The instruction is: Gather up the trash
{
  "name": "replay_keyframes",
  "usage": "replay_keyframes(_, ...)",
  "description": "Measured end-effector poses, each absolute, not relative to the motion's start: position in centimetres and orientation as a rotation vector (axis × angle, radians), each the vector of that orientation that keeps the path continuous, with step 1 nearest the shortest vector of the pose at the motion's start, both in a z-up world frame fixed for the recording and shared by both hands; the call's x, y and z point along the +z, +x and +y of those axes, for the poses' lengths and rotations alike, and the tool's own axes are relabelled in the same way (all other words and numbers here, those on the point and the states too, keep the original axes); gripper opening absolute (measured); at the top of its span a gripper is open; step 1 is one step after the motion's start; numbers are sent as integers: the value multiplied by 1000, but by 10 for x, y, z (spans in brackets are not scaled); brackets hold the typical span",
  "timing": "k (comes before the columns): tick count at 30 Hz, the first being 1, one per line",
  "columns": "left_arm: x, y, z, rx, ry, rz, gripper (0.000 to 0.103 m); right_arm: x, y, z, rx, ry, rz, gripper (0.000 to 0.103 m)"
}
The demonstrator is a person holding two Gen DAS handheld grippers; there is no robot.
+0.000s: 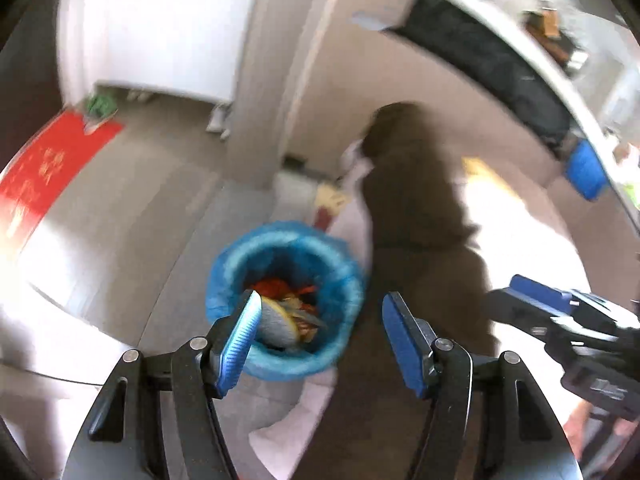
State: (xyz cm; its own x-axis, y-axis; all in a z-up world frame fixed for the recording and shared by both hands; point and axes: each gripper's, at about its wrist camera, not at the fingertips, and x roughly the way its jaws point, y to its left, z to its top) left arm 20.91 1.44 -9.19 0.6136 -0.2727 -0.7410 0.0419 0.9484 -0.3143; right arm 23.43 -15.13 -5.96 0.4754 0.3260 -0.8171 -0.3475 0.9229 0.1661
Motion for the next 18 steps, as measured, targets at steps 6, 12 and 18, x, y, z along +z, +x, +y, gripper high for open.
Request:
replay_keyframes(6, -9, 93, -32, -120, -78, 656, 63, -8, 135, -197, 383, -25, 843, 44)
replay_keyframes(12, 17, 28, -51, -113, -49, 633, 63, 40, 42, -241, 295, 41, 706, 44)
replay_keyframes(18, 20, 1, -69, -123, 29, 619, 63, 65, -21, -254, 182, 57, 569, 45)
